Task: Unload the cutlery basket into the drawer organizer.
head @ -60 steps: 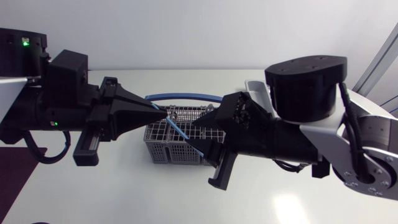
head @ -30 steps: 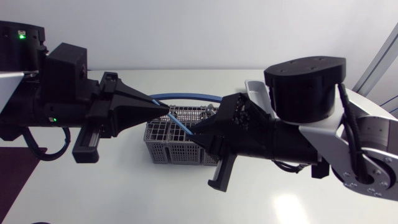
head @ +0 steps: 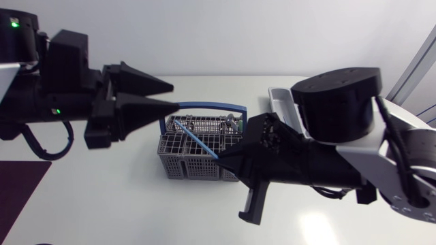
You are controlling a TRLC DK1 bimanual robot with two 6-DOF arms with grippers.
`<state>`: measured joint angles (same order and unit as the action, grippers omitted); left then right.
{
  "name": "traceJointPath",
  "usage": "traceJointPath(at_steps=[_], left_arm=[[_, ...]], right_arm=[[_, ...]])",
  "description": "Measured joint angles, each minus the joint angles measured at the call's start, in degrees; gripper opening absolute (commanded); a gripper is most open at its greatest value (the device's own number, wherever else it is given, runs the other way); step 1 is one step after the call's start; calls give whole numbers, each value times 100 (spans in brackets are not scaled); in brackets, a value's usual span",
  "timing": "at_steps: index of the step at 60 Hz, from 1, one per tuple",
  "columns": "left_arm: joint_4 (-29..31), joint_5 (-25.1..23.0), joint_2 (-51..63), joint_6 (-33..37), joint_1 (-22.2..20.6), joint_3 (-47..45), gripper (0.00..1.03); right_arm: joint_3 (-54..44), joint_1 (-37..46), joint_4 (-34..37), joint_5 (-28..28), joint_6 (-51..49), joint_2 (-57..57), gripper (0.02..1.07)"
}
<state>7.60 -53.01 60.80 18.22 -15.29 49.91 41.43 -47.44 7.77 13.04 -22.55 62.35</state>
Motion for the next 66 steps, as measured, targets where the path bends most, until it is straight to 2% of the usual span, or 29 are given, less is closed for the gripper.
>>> traceJointPath(at_steps=[6,11,22,31,39,53,66], left_arm=[[-238,87,0,-280,562,170,100],[-304,205,0,-345,852,234,100],[-297,608,-13,-164,1038,118,100],[-96,1014,-15,275,1040,-214,100],[-46,1478,-15,715,999,-566,100],[-22,1939,-212,1193,833,-1108,99],[9,2382,-496,1499,564,-1440,99]], right_arm=[[4,173,264,55,26,-361,8],[22,610,459,225,79,-597,8],[94,1762,645,664,280,-793,8],[236,2675,570,796,577,-671,8],[411,3390,350,774,892,-85,8],[1014,4433,98,616,1364,1773,8],[1727,4693,153,295,1679,3292,8]])
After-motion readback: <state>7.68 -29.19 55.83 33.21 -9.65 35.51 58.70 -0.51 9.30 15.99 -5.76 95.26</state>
